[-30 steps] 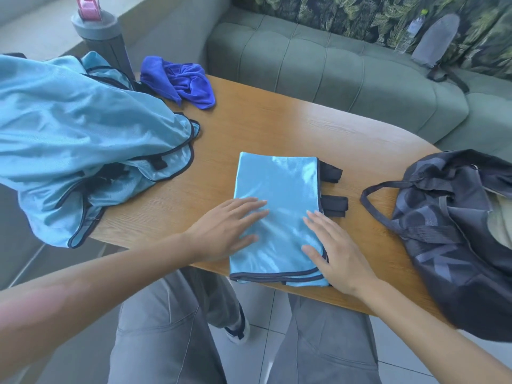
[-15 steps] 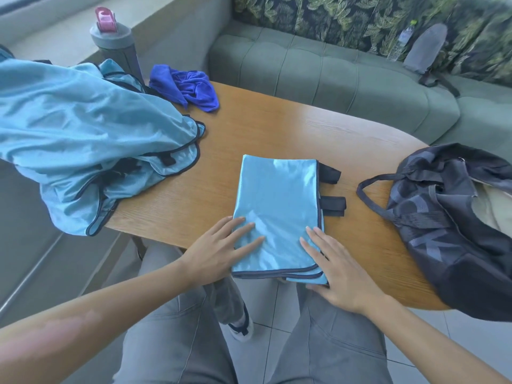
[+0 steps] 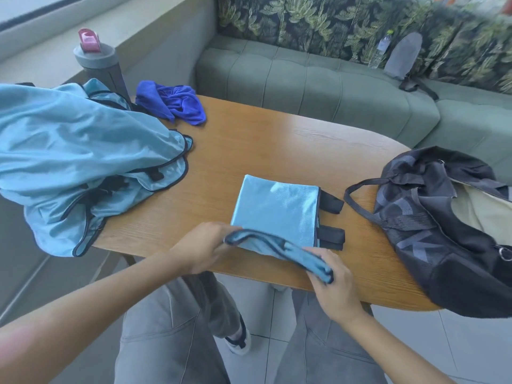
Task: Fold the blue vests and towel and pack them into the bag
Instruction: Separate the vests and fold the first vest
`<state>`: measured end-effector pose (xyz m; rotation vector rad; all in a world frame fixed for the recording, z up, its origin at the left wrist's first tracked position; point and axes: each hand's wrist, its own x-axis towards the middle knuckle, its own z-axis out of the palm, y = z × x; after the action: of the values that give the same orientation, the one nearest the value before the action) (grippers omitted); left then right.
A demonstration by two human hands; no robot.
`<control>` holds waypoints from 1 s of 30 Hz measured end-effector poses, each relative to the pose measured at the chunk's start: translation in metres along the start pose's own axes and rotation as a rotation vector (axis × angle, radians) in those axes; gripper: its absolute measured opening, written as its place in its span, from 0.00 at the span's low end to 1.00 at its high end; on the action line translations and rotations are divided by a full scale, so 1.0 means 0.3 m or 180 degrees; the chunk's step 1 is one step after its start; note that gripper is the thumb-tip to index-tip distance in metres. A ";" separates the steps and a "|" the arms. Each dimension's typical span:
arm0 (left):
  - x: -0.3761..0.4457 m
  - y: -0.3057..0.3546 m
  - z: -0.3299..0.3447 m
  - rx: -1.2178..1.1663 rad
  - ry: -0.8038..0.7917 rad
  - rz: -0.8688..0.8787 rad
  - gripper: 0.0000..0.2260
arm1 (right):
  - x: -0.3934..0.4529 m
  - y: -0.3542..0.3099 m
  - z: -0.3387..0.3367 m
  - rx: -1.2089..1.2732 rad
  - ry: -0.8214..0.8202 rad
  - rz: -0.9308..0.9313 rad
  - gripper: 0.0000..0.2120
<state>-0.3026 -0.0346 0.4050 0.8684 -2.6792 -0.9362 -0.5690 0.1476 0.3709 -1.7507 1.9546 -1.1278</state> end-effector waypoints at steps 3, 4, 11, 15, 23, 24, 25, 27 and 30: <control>0.084 0.012 -0.030 -0.0821 0.0415 -0.0514 0.24 | 0.101 -0.095 0.027 0.0288 0.0580 0.0729 0.02; 0.118 0.017 -0.037 -0.1060 0.0516 -0.0674 0.23 | 0.141 -0.109 0.033 0.0379 0.0713 0.0974 0.03; 0.270 -0.008 0.006 -0.1249 0.0868 -0.1435 0.19 | 0.265 -0.054 0.035 0.0281 0.0076 0.1711 0.39; 0.238 -0.012 0.045 -0.1155 0.1050 -0.1269 0.09 | 0.229 -0.035 0.030 0.0249 0.0051 0.1271 0.33; 0.322 -0.001 0.026 -0.0481 0.1258 -0.1277 0.05 | 0.328 -0.037 -0.021 -0.0264 0.0152 0.0803 0.07; 0.332 -0.002 0.031 -0.0307 0.1262 -0.1295 0.02 | 0.344 -0.029 -0.020 -0.0347 0.0061 0.0896 0.08; 0.340 -0.002 0.038 -0.0140 0.1295 -0.1330 0.03 | 0.356 -0.016 -0.014 -0.0413 -0.0036 0.1008 0.09; 0.347 0.001 0.047 0.0058 0.1350 -0.1438 0.04 | 0.364 0.008 0.003 -0.0493 -0.0123 0.1167 0.13; 0.343 0.011 0.056 0.0218 0.1582 -0.1462 0.09 | 0.355 0.008 0.014 -0.0506 -0.0122 0.1291 0.14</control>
<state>-0.3937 -0.0835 0.3911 1.5398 -2.1335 -0.5932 -0.5917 0.0465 0.3963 -1.3394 2.2898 -0.8124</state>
